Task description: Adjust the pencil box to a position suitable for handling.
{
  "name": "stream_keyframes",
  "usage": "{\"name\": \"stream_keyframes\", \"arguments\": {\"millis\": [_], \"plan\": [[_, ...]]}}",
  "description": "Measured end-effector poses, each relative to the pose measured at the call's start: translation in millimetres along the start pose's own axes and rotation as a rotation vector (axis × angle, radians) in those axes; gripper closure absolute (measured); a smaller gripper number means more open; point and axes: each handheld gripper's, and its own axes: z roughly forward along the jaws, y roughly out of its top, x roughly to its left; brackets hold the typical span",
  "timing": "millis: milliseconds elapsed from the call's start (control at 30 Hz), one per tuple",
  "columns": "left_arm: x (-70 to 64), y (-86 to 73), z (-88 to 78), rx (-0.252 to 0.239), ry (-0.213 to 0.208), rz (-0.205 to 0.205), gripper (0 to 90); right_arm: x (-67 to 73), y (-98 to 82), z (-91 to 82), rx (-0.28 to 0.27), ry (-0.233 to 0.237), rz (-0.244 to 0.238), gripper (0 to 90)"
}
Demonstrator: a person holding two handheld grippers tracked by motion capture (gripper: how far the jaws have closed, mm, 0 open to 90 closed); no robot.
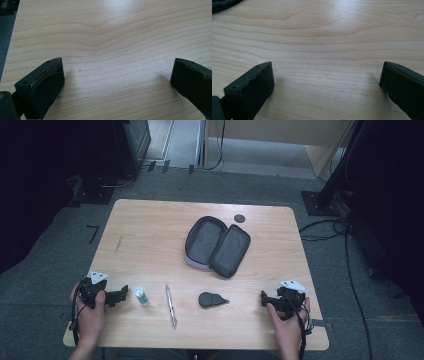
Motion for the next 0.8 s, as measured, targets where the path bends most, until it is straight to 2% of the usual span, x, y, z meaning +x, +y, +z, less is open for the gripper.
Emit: {"name": "stream_keyframes", "arguments": {"millis": [300, 333, 400, 467, 567, 667, 800], "plan": [[0.0, 0.1, 0.1, 0.001, 0.000, 0.000, 0.0, 1.7, 0.9, 0.6, -0.002, -0.016, 0.021, 0.6], [0.0, 0.1, 0.1, 0.001, 0.000, 0.000, 0.0, 2.4, 0.8, -0.2, -0.005, -0.023, 0.027, 5.2], [0.0, 0.1, 0.1, 0.001, 0.000, 0.000, 0.0, 4.0, 0.9, -4.4, -0.023, -0.043, 0.046, 22.5], [0.0, 0.1, 0.1, 0.001, 0.000, 0.000, 0.0, 4.6, 0.7, -7.1, -0.027, -0.053, 0.054, 21.7], [0.0, 0.1, 0.1, 0.001, 0.000, 0.000, 0.0, 6.3, 2.4, -9.3, -0.026, -0.041, 0.063, 23.0], [0.0, 0.1, 0.1, 0.001, 0.000, 0.000, 0.0, 9.3, 4.7, -12.6, -0.033, -0.051, 0.051, 23.1], [0.0, 0.1, 0.0, 0.001, 0.000, 0.000, 0.0, 16.8, 16.3, -21.0, -0.082, -0.049, 0.044, 24.5]]}}
